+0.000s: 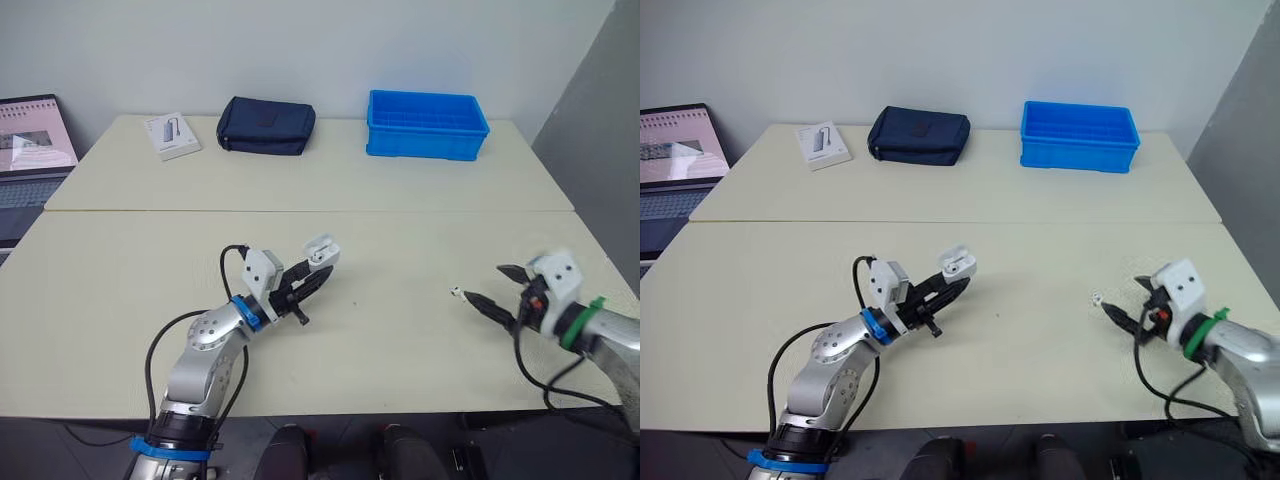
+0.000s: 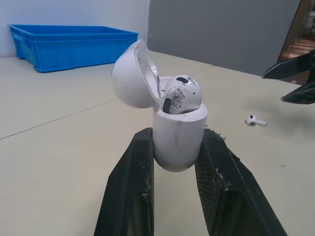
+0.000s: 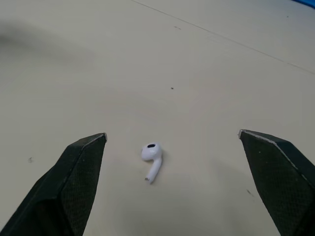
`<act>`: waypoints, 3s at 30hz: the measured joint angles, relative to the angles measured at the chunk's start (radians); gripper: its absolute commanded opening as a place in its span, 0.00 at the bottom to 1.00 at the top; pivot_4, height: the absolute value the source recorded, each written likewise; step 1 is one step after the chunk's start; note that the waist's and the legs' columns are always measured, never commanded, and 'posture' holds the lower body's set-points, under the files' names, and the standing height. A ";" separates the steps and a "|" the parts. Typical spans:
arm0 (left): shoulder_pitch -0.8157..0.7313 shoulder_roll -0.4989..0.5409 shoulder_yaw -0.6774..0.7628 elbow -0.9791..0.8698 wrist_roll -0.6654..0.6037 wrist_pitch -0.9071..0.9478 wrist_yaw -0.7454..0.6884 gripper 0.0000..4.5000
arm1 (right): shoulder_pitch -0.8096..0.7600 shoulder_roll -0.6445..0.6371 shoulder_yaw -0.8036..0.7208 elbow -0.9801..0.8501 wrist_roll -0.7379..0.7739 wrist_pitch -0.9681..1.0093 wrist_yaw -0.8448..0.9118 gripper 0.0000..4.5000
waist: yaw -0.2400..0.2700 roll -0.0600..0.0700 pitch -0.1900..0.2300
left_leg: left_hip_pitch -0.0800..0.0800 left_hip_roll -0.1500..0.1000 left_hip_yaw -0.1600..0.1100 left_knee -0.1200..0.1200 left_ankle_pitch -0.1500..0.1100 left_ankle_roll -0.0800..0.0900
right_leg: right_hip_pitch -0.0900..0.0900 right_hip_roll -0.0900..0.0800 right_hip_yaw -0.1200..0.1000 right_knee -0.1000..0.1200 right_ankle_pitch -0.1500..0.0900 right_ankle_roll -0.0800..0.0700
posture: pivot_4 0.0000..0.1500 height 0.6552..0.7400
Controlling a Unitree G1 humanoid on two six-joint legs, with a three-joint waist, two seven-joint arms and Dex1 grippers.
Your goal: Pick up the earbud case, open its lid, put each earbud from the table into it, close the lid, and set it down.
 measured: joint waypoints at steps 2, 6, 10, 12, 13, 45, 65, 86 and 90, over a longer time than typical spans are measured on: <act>0.000 0.000 -0.004 0.000 0.000 0.001 0.000 0.17 | -0.026 0.019 0.034 0.051 -0.027 -0.014 -0.013 1.00 | 0.002 0.000 0.000 | 0.000 0.000 -0.001 0.000 0.000 0.000 | 0.000 0.000 -0.001 0.000 0.000 0.000 | 1.00 1.00; -0.001 0.000 -0.007 -0.001 0.000 0.003 0.001 0.17 | -0.050 0.069 0.081 0.124 -0.064 -0.039 -0.036 1.00 | 0.002 0.000 0.000 | 0.000 0.000 -0.001 0.000 0.000 0.000 | 0.000 0.000 -0.001 0.000 0.000 0.000 | 1.00 1.00; 0.001 0.001 -0.007 -0.001 0.000 0.003 0.001 0.17 | -0.047 0.090 0.083 0.158 -0.076 -0.042 -0.052 0.92 | 0.001 0.000 0.000 | 0.000 0.000 0.000 0.000 0.000 0.000 | 0.000 0.000 0.000 0.001 0.000 0.000 | 1.00 1.00; 0.003 0.001 -0.007 -0.001 0.000 0.004 0.001 0.17 | -0.043 0.098 0.084 0.160 -0.076 -0.043 -0.051 0.80 | 0.001 0.000 0.000 | 0.000 0.000 0.000 0.000 0.000 0.000 | 0.000 0.000 0.000 0.001 0.000 0.000 | 1.00 1.00; 0.003 0.001 -0.007 -0.001 0.000 0.004 0.001 0.17 | -0.043 0.103 0.085 0.159 -0.076 -0.043 -0.051 0.71 | 0.001 0.000 0.000 | 0.000 0.000 0.000 0.000 0.000 0.000 | 0.000 0.000 0.000 0.001 0.000 0.000 | 1.00 1.00; 0.113 0.020 -0.008 -0.131 -0.003 0.052 0.040 0.17 | -0.127 -0.426 0.392 0.246 -0.275 -0.634 0.753 0.09 | -0.001 0.001 0.000 | 0.003 0.001 0.001 0.000 0.000 0.000 | 0.001 0.000 0.001 0.002 0.000 0.000 | 1.00 1.00; 0.131 0.027 -0.008 -0.165 -0.004 0.077 0.048 0.17 | -0.197 -0.362 0.408 0.285 -0.327 -0.666 0.741 0.62 | -0.001 0.000 -0.001 | 0.006 0.002 0.001 0.000 0.000 0.000 | 0.004 0.001 0.000 0.002 -0.002 -0.005 | 1.00 1.00; 0.128 0.018 -0.016 -0.164 -0.005 0.080 0.048 0.17 | -0.102 -0.500 0.429 -0.116 -0.448 -0.112 0.646 0.62 | 0.002 0.001 0.000 | 0.004 0.001 0.003 0.000 0.000 0.000 | 0.002 -0.001 0.001 0.001 -0.002 -0.005 | 1.00 1.00; 0.128 0.019 -0.016 -0.164 -0.005 0.080 0.048 0.17 | -0.125 -0.482 0.445 -0.115 -0.448 -0.093 0.646 0.62 | 0.001 0.001 0.000 | 0.005 0.001 0.002 0.000 0.000 0.000 | 0.002 -0.001 0.001 0.002 -0.002 -0.005 | 1.00 1.00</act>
